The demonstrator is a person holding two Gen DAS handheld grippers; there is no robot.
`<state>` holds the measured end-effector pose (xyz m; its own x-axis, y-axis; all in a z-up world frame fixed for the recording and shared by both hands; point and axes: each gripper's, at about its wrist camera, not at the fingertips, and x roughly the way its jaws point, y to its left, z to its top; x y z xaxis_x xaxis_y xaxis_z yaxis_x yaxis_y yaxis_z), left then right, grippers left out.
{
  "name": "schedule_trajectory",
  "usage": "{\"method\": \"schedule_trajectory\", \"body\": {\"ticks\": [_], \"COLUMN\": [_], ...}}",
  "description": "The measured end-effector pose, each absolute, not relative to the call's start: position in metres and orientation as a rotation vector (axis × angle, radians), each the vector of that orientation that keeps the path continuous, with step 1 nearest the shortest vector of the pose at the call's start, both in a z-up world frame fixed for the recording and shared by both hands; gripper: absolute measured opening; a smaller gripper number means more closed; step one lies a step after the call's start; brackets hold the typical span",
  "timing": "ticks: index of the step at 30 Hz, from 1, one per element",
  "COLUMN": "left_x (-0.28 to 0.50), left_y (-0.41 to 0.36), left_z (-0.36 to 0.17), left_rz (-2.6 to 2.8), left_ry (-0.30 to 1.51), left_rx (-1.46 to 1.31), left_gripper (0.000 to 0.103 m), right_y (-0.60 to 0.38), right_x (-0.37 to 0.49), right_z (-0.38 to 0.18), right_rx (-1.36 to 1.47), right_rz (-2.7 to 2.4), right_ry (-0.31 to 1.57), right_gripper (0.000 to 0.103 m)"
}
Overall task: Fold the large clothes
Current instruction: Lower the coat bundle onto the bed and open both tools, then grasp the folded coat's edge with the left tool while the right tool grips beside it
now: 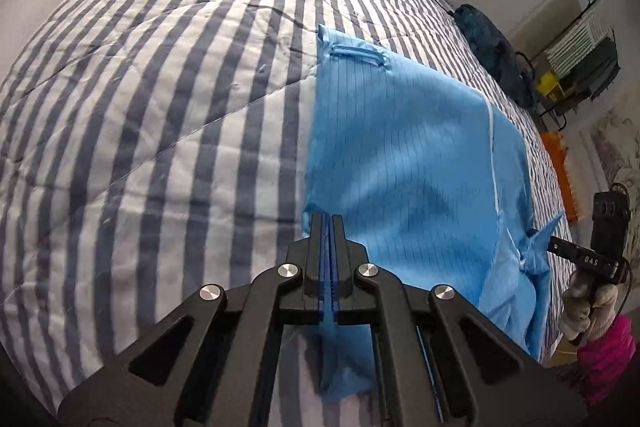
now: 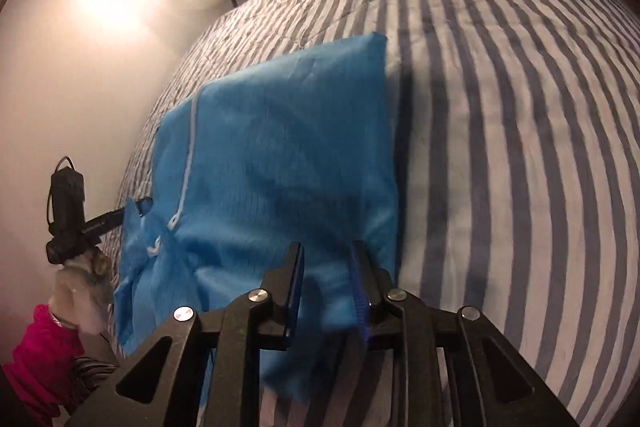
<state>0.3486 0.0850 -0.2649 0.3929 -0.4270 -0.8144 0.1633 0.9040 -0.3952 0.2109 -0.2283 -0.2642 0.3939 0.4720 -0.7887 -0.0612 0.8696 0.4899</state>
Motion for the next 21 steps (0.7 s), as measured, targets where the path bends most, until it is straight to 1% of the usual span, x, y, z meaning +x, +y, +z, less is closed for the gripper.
{"method": "schedule_trajectory", "body": {"ticks": [3, 5, 6, 7, 8, 9, 10, 11, 12, 14, 16, 19, 21], "left_x": [0.337, 0.328, 0.327, 0.327, 0.328, 0.33, 0.331, 0.334, 0.338, 0.347, 0.355, 0.363, 0.368], "left_y": [0.095, 0.111, 0.118, 0.124, 0.132, 0.138, 0.144, 0.15, 0.154, 0.155, 0.154, 0.145, 0.142], "left_z": [-0.255, -0.246, -0.242, -0.239, -0.237, -0.235, -0.235, -0.238, -0.244, -0.255, -0.262, -0.278, -0.291], "left_rz": [-0.387, -0.425, -0.446, -0.457, -0.462, -0.46, -0.459, -0.463, -0.486, -0.516, -0.525, -0.53, -0.519], "left_ry": [1.117, 1.12, 1.121, 1.122, 1.121, 1.113, 1.105, 1.101, 1.115, 1.145, 1.164, 1.211, 1.245], "left_rx": [-0.267, -0.355, -0.404, -0.439, -0.491, -0.531, -0.572, -0.637, -0.709, -0.798, -0.801, -0.822, -0.845], "left_gripper": [0.003, 0.003, 0.006, 0.019, 0.03, 0.054, 0.064, 0.064, 0.064, 0.064, 0.064, 0.064, 0.062], "right_y": [-0.231, -0.239, -0.245, -0.245, -0.249, -0.252, -0.256, -0.258, -0.261, -0.27, -0.277, -0.279, -0.278], "right_x": [0.194, 0.184, 0.18, 0.176, 0.172, 0.171, 0.17, 0.171, 0.173, 0.183, 0.192, 0.205, 0.215], "right_z": [-0.256, -0.248, -0.241, -0.235, -0.225, -0.22, -0.214, -0.211, -0.211, -0.217, -0.229, -0.247, -0.26], "right_rx": [0.319, 0.317, 0.336, 0.342, 0.331, 0.319, 0.306, 0.312, 0.327, 0.396, 0.457, 0.5, 0.536], "right_rz": [0.337, 0.35, 0.364, 0.374, 0.378, 0.373, 0.363, 0.358, 0.36, 0.365, 0.374, 0.384, 0.407], "right_ry": [1.149, 1.157, 1.144, 1.124, 1.084, 1.056, 1.015, 0.976, 0.954, 0.953, 0.985, 1.048, 1.093], "right_gripper": [0.024, 0.03, 0.03, 0.03, 0.036, 0.041, 0.056, 0.068, 0.07, 0.07, 0.068, 0.064, 0.059]}}
